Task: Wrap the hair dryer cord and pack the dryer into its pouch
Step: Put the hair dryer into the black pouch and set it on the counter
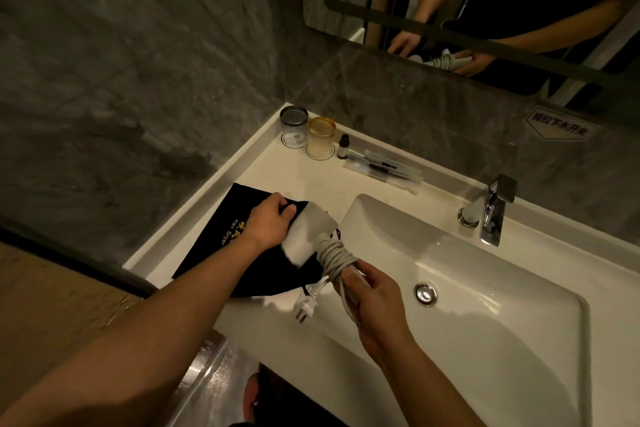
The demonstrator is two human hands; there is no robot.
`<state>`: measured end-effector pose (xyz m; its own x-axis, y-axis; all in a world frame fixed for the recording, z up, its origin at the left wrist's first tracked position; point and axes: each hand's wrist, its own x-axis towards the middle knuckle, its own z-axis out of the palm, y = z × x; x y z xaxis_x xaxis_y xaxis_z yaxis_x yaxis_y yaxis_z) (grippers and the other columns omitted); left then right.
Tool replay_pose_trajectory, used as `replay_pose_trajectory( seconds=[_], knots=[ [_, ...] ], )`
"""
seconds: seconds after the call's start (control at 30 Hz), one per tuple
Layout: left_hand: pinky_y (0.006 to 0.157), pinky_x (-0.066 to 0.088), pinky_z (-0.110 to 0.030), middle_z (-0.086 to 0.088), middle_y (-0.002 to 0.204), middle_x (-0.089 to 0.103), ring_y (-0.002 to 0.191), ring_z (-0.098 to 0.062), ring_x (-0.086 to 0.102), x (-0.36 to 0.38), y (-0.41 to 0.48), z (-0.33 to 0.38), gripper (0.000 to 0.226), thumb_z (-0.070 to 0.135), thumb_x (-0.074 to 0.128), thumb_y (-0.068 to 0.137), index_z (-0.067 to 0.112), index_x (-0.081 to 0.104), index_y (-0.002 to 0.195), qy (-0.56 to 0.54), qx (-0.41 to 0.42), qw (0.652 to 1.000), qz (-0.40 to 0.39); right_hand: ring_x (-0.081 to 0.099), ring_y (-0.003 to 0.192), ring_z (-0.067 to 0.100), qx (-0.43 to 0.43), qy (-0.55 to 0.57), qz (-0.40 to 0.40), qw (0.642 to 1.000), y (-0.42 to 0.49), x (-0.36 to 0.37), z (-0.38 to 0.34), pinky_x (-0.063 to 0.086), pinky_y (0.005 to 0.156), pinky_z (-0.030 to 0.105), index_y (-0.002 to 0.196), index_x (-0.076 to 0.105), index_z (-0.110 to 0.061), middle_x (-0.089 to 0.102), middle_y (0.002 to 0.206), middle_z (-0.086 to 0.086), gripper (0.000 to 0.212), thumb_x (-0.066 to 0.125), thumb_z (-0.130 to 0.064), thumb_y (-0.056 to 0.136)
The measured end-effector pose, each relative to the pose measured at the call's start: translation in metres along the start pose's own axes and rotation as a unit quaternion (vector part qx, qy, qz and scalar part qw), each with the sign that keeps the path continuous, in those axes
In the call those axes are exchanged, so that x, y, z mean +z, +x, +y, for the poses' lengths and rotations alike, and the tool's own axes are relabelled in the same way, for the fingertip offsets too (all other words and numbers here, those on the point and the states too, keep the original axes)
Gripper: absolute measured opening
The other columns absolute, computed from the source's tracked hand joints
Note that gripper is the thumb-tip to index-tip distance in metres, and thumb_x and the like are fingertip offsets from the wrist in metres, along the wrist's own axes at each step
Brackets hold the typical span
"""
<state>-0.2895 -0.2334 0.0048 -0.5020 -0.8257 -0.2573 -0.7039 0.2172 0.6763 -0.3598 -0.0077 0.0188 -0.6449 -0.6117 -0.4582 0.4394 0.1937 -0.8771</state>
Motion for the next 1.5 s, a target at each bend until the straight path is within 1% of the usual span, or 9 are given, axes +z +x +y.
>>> replay_pose_trajectory(
  seconds=[0.37, 0.53, 0.67, 0.83, 0.97, 1.1, 1.3, 1.4, 1.5],
  knots=[
    [0.062, 0.042, -0.031, 0.000, 0.065, 0.057, 0.062, -0.018, 0.050, -0.021, -0.020, -0.005, 0.018, 0.033, 0.051, 0.100, 0.021, 0.055, 0.086, -0.049, 0.093, 0.994, 0.011, 0.076, 0.097, 0.027, 0.010, -0.137, -0.089, 0.987, 0.011, 0.003, -0.004, 0.061, 0.087, 0.042, 0.119, 0.076, -0.022, 0.081, 0.102, 0.005, 0.035, 0.069, -0.024, 0.085],
    [0.062, 0.041, -0.027, -0.003, 0.068, 0.058, 0.061, -0.013, 0.047, -0.035, -0.029, 0.000, 0.014, 0.032, 0.051, 0.100, 0.024, 0.055, 0.091, -0.039, 0.148, 0.988, -0.019, 0.076, 0.093, 0.025, -0.033, -0.178, -0.114, 0.977, 0.011, 0.010, -0.009, 0.061, 0.084, 0.042, 0.106, 0.079, -0.025, 0.080, 0.099, 0.004, 0.026, 0.067, -0.011, 0.088],
    [0.069, 0.047, -0.034, -0.008, 0.078, 0.066, 0.070, -0.016, 0.058, -0.045, -0.042, 0.004, 0.008, 0.031, 0.054, 0.100, 0.025, 0.058, 0.096, -0.026, 0.203, 0.977, -0.063, 0.075, 0.086, 0.026, 0.026, -0.125, -0.080, 0.989, 0.025, 0.022, -0.008, 0.061, 0.079, 0.039, 0.094, 0.081, -0.021, 0.078, 0.098, 0.017, 0.021, 0.066, -0.008, 0.087],
    [0.077, 0.051, -0.032, 0.002, 0.099, 0.069, 0.085, -0.016, 0.063, -0.044, -0.060, -0.012, 0.026, 0.019, 0.064, 0.094, 0.030, 0.060, 0.118, 0.034, 0.240, 0.966, -0.088, 0.070, 0.094, 0.034, 0.131, 0.093, -0.026, 0.987, 0.051, 0.045, -0.005, 0.055, 0.101, 0.052, 0.098, 0.073, 0.013, 0.070, 0.109, 0.038, 0.017, 0.065, 0.003, 0.087],
    [0.093, 0.050, -0.038, -0.001, 0.122, 0.062, 0.111, -0.020, 0.059, -0.040, -0.076, -0.031, 0.057, -0.005, 0.062, 0.078, 0.025, 0.057, 0.127, 0.090, 0.205, 0.974, -0.011, 0.071, 0.100, 0.042, 0.192, 0.213, 0.007, 0.958, 0.064, 0.063, -0.009, 0.057, 0.096, 0.044, 0.086, 0.072, 0.012, 0.072, 0.102, 0.034, 0.011, 0.064, 0.007, 0.091],
    [0.075, 0.047, -0.039, -0.005, 0.100, 0.054, 0.094, -0.028, 0.054, -0.036, -0.094, -0.053, 0.051, -0.004, 0.066, 0.067, 0.016, 0.058, 0.114, 0.153, 0.167, 0.970, 0.091, 0.068, 0.100, 0.036, 0.230, 0.281, 0.043, 0.931, 0.075, 0.079, 0.001, 0.058, 0.092, 0.041, 0.099, 0.068, 0.004, 0.069, 0.105, 0.025, 0.008, 0.068, -0.002, 0.094],
    [0.075, 0.045, -0.036, -0.004, 0.094, 0.046, 0.081, -0.019, 0.050, -0.018, -0.116, -0.090, 0.031, -0.014, 0.054, 0.076, 0.014, 0.054, 0.090, 0.032, 0.034, 0.988, 0.147, 0.068, 0.097, 0.024, 0.189, 0.258, 0.036, 0.947, 0.085, 0.101, 0.028, 0.056, 0.090, 0.035, 0.108, 0.069, -0.006, 0.072, 0.105, 0.012, 0.013, 0.066, -0.012, 0.097],
    [0.074, 0.044, -0.030, -0.007, 0.100, 0.049, 0.082, -0.018, 0.052, -0.011, -0.120, -0.099, 0.023, 0.002, 0.066, 0.083, 0.013, 0.053, 0.099, -0.038, -0.040, 0.987, 0.149, 0.066, 0.102, 0.023, 0.179, 0.242, -0.001, 0.954, 0.089, 0.104, 0.041, 0.053, 0.082, 0.031, 0.125, 0.065, -0.008, 0.070, 0.114, 0.012, 0.027, 0.063, -0.012, 0.098],
    [0.086, 0.049, -0.036, -0.010, 0.116, 0.049, 0.100, -0.027, 0.058, -0.001, -0.116, -0.110, 0.057, 0.024, 0.077, 0.081, 0.010, 0.045, 0.126, -0.127, -0.149, 0.974, 0.115, 0.063, 0.108, 0.027, 0.203, 0.230, -0.054, 0.950, 0.093, 0.099, 0.050, 0.051, 0.084, 0.032, 0.131, 0.063, -0.010, 0.067, 0.119, 0.015, 0.038, 0.058, -0.004, 0.094]
  ],
)
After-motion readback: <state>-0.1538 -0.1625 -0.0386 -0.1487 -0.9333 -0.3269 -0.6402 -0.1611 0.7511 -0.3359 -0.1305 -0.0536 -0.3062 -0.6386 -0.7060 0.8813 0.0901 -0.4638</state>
